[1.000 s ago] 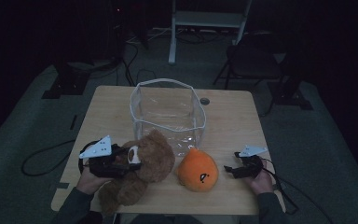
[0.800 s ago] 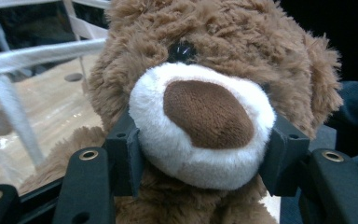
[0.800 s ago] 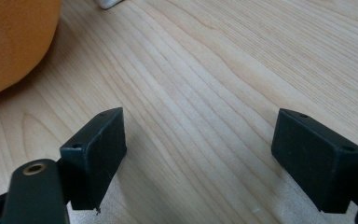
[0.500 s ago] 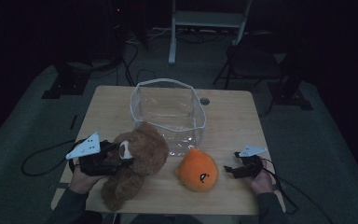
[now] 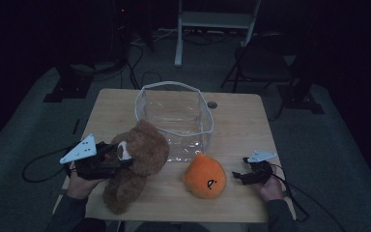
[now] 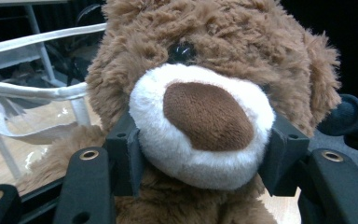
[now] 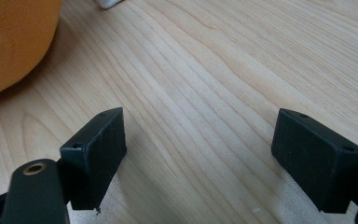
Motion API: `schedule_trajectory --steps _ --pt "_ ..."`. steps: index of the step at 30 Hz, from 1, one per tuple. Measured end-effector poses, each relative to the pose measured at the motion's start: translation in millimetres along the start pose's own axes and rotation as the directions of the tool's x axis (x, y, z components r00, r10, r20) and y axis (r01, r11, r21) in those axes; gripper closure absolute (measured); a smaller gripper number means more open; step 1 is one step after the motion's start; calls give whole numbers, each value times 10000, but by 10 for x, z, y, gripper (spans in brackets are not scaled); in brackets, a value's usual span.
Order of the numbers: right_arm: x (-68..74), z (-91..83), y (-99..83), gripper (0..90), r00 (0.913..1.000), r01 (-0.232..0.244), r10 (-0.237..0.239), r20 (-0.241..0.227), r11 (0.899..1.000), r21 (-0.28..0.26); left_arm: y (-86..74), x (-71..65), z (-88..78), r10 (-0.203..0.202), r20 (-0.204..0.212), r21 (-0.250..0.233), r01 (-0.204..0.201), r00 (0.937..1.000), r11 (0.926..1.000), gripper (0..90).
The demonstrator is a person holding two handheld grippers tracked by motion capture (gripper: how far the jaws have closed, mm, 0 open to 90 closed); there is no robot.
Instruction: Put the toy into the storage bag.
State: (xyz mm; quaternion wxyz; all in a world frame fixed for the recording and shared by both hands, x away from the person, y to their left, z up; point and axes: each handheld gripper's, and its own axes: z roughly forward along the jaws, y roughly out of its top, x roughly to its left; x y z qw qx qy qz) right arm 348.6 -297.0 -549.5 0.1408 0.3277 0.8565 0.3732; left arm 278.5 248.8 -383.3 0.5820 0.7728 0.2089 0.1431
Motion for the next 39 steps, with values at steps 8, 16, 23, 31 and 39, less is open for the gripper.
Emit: schedule_trajectory --steps 8,16,23,31,39 --pt "0 0 0 170 10000 0 0 2 10000 3 46 24 -74 -15 -379 -195 8 9993 9998 423" --pt "0 0 0 170 10000 9 -9 0 10000 -1 98 59 -112 -11 -606 -206 -2 9982 9998 423" --pt "0 0 0 170 10000 -4 4 14 10000 1 132 91 -114 -72 -706 -203 58 9975 9998 423" --pt "0 0 0 170 10000 -5 5 13 10000 1 180 116 -124 -67 -903 -89 59 9959 9999 423" --pt "0 0 0 170 10000 -5 5 14 10000 3 220 163 -140 -94 -1159 -42 90 9932 10000 423"
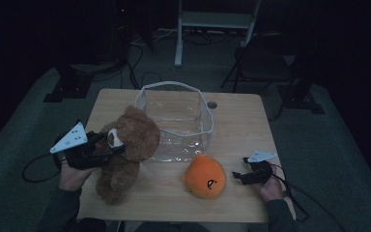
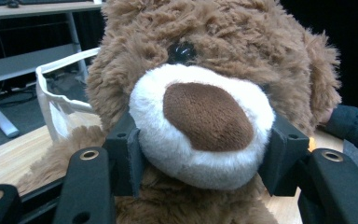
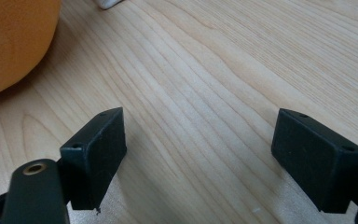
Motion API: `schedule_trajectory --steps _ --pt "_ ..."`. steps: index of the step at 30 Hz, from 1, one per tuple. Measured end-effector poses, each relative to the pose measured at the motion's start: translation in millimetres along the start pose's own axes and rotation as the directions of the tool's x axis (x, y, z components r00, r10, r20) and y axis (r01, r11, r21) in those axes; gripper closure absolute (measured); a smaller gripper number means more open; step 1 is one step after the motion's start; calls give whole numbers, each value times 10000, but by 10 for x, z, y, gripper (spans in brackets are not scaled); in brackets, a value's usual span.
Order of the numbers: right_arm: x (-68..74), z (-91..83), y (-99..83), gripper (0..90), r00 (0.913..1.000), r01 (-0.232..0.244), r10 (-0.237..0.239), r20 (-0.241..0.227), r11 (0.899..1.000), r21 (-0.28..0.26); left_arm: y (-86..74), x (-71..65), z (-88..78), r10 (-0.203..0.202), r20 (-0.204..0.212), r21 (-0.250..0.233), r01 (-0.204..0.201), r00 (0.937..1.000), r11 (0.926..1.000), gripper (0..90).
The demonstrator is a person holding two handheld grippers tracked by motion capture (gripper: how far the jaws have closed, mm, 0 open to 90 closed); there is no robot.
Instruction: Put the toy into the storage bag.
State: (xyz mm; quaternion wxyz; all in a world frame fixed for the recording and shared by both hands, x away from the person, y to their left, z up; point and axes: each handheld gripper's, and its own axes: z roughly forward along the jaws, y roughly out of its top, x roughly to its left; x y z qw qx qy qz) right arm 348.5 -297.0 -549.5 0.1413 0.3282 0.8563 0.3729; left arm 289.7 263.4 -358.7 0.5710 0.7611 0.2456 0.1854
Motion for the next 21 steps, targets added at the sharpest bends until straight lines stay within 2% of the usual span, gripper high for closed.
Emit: schedule_trajectory --steps 21 --pt "0 0 0 170 10000 -12 12 20 10000 6 229 105 -24 145 -537 -93 -150 9985 9998 423"
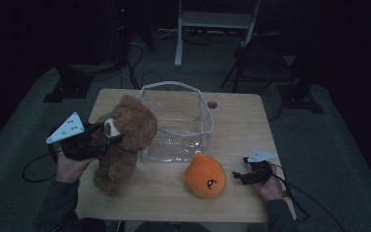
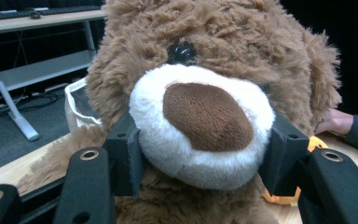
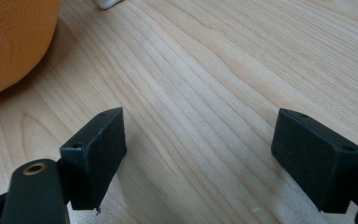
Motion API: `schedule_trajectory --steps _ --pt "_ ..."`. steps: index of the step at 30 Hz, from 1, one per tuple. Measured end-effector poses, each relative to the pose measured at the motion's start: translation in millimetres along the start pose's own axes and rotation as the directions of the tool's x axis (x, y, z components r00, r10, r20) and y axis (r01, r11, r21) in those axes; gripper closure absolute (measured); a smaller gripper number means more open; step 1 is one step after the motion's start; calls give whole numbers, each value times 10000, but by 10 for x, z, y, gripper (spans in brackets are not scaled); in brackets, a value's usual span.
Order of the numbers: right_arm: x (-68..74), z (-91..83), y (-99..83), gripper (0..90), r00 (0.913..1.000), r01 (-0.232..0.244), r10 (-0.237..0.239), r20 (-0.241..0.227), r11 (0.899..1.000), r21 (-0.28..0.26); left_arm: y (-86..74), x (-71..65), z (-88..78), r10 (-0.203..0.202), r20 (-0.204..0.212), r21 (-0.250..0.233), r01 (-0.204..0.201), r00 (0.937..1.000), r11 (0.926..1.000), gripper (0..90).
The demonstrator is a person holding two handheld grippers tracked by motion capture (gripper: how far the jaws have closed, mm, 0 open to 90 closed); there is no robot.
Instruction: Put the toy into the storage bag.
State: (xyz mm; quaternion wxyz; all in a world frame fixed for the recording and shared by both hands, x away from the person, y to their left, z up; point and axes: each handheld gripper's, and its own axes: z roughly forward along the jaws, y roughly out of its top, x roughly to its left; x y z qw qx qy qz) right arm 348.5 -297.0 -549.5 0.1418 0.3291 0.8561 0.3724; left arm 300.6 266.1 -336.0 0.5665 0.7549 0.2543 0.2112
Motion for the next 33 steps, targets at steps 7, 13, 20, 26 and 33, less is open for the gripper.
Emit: schedule_trajectory --steps 7,13,20,26,33 --pt "0 0 0 170 10000 2 -2 -2 10000 1 42 39 -6 -8 -171 -34 7 9999 10000 424" --pt "0 0 0 170 10000 5 -5 2 10000 -2 60 75 -6 -41 -270 -33 40 9996 10000 424" --pt "0 0 0 170 10000 -3 3 3 10000 -1 102 118 -13 -45 -425 -13 44 9991 10000 423" --pt "0 0 0 170 10000 -2 2 3 10000 -1 140 163 -27 -67 -518 -90 63 9986 9999 423" --pt "0 0 0 170 10000 -8 8 9 10000 -1 179 203 -44 -112 -521 -206 102 9986 9997 423"
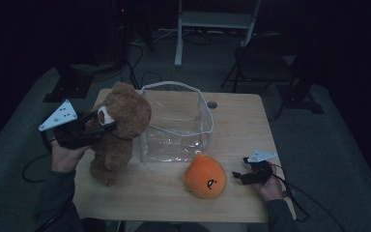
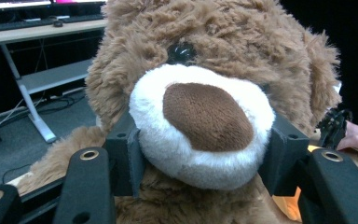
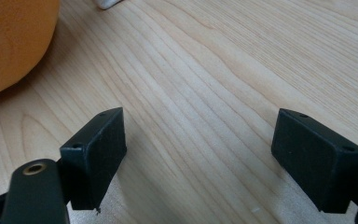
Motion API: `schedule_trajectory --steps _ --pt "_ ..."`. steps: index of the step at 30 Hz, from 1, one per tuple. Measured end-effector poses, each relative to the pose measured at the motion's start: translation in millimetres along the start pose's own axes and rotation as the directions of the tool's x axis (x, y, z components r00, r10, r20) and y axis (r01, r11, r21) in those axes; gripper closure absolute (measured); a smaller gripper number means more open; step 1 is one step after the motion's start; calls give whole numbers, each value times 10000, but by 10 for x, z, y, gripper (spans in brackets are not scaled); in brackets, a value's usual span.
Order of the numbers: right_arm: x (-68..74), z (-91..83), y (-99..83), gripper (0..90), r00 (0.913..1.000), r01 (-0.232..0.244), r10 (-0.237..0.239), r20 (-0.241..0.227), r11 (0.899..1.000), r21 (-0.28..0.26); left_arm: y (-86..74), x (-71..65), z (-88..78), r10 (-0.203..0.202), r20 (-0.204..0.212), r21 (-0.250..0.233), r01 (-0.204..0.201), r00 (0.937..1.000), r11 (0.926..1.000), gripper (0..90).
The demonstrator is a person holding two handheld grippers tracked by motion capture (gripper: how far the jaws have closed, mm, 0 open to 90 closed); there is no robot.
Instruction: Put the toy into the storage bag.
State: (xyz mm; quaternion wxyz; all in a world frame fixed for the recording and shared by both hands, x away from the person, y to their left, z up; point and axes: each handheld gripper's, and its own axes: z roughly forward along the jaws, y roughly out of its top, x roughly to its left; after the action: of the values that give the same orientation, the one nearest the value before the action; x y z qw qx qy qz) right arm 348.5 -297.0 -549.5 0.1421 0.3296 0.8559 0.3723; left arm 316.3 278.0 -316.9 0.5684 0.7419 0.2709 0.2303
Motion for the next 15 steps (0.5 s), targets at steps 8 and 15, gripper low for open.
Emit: schedule_trajectory --steps 8,15 --pt "0 0 0 170 10000 -18 18 2 10000 -3 65 42 6 -36 20 -117 36 10000 9999 423" --pt "0 0 0 170 10000 -19 19 1 10000 -8 133 64 23 -7 9 -168 8 10000 9999 423"
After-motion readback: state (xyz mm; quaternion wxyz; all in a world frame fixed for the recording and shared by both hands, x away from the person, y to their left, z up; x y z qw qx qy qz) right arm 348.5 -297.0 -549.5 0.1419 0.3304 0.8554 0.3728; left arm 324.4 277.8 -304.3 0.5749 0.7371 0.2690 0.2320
